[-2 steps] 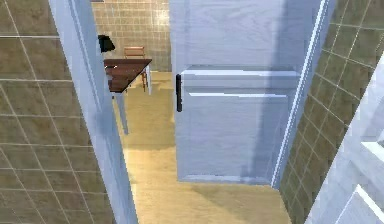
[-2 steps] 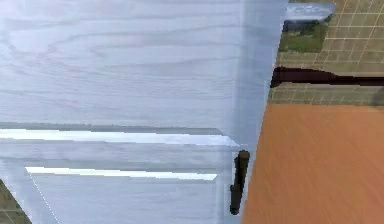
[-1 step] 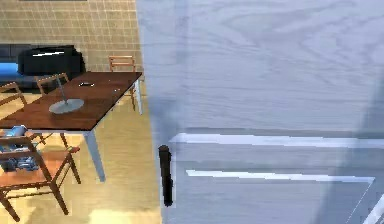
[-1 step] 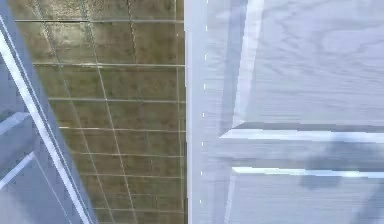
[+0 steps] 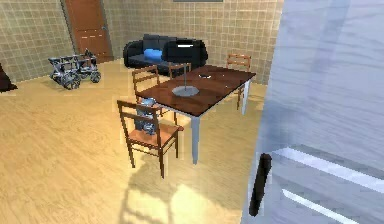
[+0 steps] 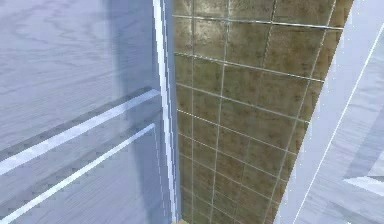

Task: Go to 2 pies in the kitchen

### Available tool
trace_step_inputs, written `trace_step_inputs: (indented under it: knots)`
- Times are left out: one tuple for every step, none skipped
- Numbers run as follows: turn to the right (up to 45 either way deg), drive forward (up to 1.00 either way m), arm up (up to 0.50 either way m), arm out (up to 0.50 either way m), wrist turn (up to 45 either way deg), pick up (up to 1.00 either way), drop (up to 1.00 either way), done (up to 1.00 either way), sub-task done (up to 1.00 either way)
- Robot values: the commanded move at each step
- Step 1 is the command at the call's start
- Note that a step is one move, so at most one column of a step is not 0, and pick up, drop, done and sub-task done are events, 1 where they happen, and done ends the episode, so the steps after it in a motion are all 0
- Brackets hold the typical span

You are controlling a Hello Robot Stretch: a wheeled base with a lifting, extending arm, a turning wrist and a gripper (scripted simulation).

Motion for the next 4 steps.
trace_step_inputs:
  knots:
    - [-3.0, 0.0, 0.0, 0.0, 0.0, 0.0, 0.0, 0.0, 0.0]
    - [0.0, 0.4, 0.0, 0.0, 0.0, 0.0, 0.0, 0.0, 0.0]
    - [-45.0, 0.0, 0.0, 0.0, 0.0, 0.0, 0.0, 0.0, 0.0]
    - [-9.0, 0.0, 0.0, 0.0, 0.0, 0.0, 0.0, 0.0, 0.0]
